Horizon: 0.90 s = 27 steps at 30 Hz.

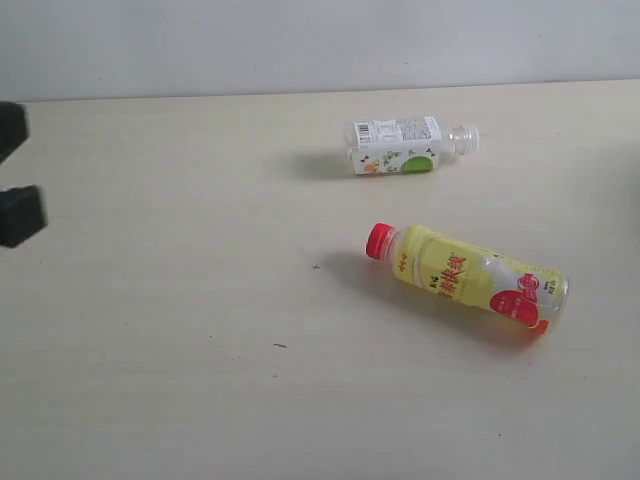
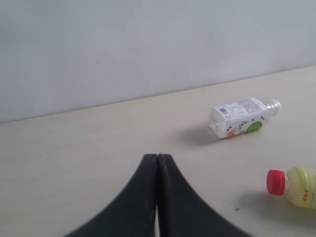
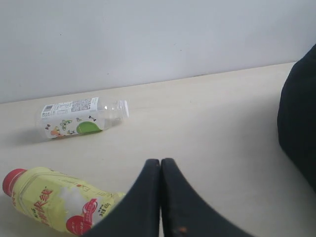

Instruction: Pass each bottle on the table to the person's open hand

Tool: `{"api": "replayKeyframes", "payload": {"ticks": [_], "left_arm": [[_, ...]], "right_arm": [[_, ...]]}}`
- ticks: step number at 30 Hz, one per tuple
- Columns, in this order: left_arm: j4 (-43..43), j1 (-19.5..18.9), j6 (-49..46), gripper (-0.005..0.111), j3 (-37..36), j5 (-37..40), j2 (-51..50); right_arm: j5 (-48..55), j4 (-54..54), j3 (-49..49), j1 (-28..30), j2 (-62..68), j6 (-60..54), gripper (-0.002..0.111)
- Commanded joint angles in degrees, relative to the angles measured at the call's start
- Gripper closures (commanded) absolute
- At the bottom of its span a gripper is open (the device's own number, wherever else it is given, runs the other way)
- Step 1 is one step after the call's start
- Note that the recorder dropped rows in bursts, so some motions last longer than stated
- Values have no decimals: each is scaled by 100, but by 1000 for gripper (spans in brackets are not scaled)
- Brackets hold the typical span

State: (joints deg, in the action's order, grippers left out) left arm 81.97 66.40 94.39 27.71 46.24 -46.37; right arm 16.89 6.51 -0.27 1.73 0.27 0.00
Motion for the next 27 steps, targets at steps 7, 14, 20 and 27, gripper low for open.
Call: {"api": "replayKeyframes", "payload": {"ticks": [7,14,20,27], "left_arm": [[-135,-15,397,107,-1428,86,2223],[-479,-15,333,107,-1978,51,2494],[-763,-15,362,107,-2101,-122,2494],[-777,-15,346,107,-2101,-294,2494]], "right_arm": [[-64,-53,27,29,-27,0,108],[-64,-53,27,29,-27,0,108],[-64,-53,27,29,-27,0,108],[-1087,-65,27,29,-27,0,108]]}}
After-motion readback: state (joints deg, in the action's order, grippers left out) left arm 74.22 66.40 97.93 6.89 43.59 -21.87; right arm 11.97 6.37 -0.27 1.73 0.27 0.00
